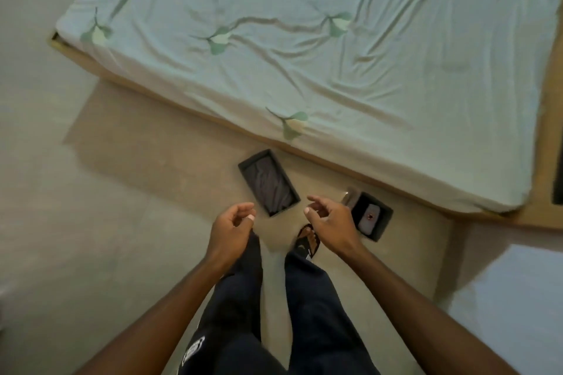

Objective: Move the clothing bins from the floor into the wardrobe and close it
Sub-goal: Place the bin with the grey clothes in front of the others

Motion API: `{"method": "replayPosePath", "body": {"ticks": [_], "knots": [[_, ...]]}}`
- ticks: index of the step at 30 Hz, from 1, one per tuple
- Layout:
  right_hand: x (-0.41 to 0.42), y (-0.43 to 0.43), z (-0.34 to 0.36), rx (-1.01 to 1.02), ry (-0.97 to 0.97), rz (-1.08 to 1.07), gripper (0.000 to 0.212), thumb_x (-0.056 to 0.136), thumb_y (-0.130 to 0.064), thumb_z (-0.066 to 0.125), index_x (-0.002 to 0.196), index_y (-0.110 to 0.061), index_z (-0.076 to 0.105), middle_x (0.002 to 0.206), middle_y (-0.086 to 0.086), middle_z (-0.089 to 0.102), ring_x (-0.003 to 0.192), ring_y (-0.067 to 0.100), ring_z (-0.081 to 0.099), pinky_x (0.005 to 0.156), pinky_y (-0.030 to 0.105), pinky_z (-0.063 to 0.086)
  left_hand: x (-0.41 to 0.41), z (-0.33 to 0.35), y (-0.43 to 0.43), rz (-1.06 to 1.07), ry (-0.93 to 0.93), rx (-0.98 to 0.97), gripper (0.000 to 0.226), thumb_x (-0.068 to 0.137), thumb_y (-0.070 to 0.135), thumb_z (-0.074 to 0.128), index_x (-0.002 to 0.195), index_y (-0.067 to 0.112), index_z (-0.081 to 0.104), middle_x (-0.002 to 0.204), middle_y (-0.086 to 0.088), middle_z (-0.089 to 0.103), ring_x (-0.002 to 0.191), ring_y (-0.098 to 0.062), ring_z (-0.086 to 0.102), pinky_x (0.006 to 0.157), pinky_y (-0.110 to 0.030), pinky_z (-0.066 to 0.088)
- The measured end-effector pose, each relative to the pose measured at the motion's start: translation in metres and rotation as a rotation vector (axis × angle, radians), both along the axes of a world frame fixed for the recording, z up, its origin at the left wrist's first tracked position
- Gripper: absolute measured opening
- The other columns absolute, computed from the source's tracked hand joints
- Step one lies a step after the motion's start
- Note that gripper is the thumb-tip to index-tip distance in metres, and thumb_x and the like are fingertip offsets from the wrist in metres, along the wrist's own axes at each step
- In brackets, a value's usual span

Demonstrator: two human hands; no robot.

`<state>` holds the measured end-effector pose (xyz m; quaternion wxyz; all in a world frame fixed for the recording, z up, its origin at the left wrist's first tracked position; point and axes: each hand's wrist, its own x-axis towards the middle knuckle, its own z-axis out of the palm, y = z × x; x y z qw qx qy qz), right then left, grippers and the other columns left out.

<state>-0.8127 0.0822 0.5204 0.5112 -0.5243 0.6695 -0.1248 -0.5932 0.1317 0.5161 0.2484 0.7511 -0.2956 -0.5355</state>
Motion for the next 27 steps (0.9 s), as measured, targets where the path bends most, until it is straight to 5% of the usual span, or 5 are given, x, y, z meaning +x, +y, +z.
{"method": "replayPosePath", "body": {"ticks": [6,12,15,19,27], "knots": [[0.038,-0.059,-0.167,0.132,0.099,0.06,0.038,0.09,-0.029,0.061,0.127,-0.021,0.06,0.103,-0.007,0.066,0.092,0.007,0.062,0.084,0.03,0.054,0.04,-0.167,-0.055,-0.019,-0.067,0.169,0.023,0.092,0.016,0.06,0.114,0.017,0.066,0.105,0.004,0.07,0.098,-0.011,0.065,0.095,-0.039,0.054],[0.054,-0.082,-0.337,0.24,0.312,0.15,0.043,0.085,-0.033,0.057,0.126,-0.019,0.061,0.119,0.003,0.067,0.109,0.022,0.061,0.091,0.034,0.049,0.064,-0.324,-0.094,-0.416,-0.139,0.35,0.02,0.089,0.019,0.057,0.107,0.017,0.064,0.104,-0.006,0.069,0.095,-0.021,0.064,0.091,-0.041,0.053],[0.059,-0.093,-0.405,0.246,0.384,0.216,0.048,0.078,-0.037,0.053,0.122,-0.02,0.063,0.121,0.008,0.064,0.111,0.029,0.06,0.092,0.037,0.05,0.063,-0.384,-0.113,-0.484,-0.144,0.405,0.029,0.091,0.021,0.055,0.119,0.018,0.06,0.117,-0.008,0.066,0.104,-0.024,0.062,0.096,-0.039,0.051],[0.066,-0.105,-0.48,0.185,0.429,0.326,0.045,0.073,-0.043,0.045,0.106,-0.021,0.065,0.101,0.016,0.061,0.098,0.037,0.059,0.081,0.036,0.049,0.055,-0.449,-0.123,-0.517,-0.159,0.411,0.04,0.09,0.023,0.057,0.129,0.013,0.055,0.128,-0.012,0.06,0.117,-0.029,0.056,0.094,-0.033,0.046],[0.07,-0.121,-0.538,0.144,0.373,0.272,0.036,0.086,-0.025,0.043,0.114,-0.023,0.066,0.115,0.01,0.067,0.105,0.035,0.061,0.087,0.036,0.051,0.05,-0.506,-0.124,-0.425,-0.227,0.438,0.027,0.085,0.026,0.058,0.106,0.013,0.069,0.11,-0.011,0.069,0.101,-0.03,0.063,0.081,-0.03,0.048]]}}
